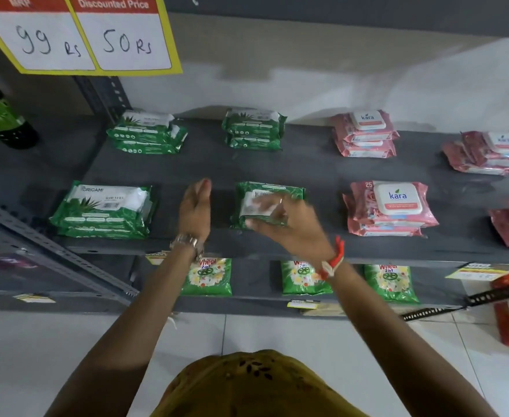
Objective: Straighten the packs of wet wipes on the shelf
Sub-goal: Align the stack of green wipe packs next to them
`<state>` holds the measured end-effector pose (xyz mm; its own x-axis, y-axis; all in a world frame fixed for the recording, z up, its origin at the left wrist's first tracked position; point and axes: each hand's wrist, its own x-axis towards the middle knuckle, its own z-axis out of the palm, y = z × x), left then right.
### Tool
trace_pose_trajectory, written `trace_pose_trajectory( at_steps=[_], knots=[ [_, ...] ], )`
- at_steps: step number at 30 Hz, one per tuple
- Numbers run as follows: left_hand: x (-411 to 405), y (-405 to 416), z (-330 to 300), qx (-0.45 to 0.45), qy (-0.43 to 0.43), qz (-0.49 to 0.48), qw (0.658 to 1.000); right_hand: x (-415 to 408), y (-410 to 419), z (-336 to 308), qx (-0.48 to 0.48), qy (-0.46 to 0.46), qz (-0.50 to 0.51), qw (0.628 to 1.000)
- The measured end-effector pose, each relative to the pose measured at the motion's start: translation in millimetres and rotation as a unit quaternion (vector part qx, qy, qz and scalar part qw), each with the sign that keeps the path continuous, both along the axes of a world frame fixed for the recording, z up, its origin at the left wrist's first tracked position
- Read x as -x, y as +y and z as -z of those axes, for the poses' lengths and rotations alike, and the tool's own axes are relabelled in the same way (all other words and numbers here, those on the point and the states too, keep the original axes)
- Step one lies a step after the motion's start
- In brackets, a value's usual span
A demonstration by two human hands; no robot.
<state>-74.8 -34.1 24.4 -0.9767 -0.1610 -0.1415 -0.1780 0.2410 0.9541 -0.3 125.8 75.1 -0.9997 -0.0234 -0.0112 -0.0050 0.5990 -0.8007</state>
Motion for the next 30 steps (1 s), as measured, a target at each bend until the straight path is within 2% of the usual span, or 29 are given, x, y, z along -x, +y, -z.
trace_pose_trajectory(
  at_steps=[1, 2, 4, 7, 10, 12, 14, 16, 18, 21, 23, 25, 26, 28, 30],
  knots=[
    [10, 7, -8, -0.047, -0.012, 0.017, 0.999, -13, -10, 3, 0.139, -0.075, 0.011, 0.987],
    [20, 13, -14, -0.061, -0.017, 0.046, 0.997, -25, -20, 9, 0.261, -0.162, 0.031, 0.951],
    [34, 25, -22, -0.012, -0.019, 0.149, 0.989, -39, -30, 27, 0.412, -0.270, 0.107, 0.864],
    [42, 34, -22, 0.063, -0.046, 0.295, 0.952, -35, -29, 46, 0.508, -0.260, 0.253, 0.781],
    [42, 25, -15, 0.093, -0.061, 0.321, 0.940, -18, -19, 48, 0.560, -0.226, 0.306, 0.736],
    [31, 15, -12, 0.097, -0.070, 0.298, 0.947, -4, -8, 47, 0.558, -0.220, 0.297, 0.743],
    [15, 9, -7, 0.112, -0.077, 0.272, 0.953, 10, 2, 44, 0.495, -0.227, 0.278, 0.791],
    [2, 9, 0, 0.096, -0.116, 0.244, 0.958, 26, 9, 37, 0.376, -0.244, 0.255, 0.857],
    [-7, 19, 6, 0.005, -0.166, 0.195, 0.967, 42, 11, 23, 0.262, -0.248, 0.221, 0.906],
    [-23, 39, 3, -0.121, -0.242, 0.136, 0.953, 56, 13, -1, 0.132, -0.239, 0.141, 0.952],
    [-28, 47, 6, -0.146, -0.271, 0.104, 0.946, 60, 15, -8, 0.112, -0.207, 0.129, 0.963],
    [-27, 47, 7, -0.142, -0.246, 0.050, 0.957, 62, 18, -4, 0.108, -0.176, 0.124, 0.971],
    [-23, 43, 7, -0.113, -0.218, 0.001, 0.969, 66, 20, 3, 0.111, -0.149, 0.147, 0.972],
    [-14, 30, 3, -0.028, -0.148, -0.058, 0.987, 59, 17, 14, 0.166, -0.085, 0.226, 0.956],
    [-4, 16, -1, 0.021, -0.077, -0.052, 0.995, 39, 16, 29, 0.215, -0.049, 0.312, 0.924]
  ],
)
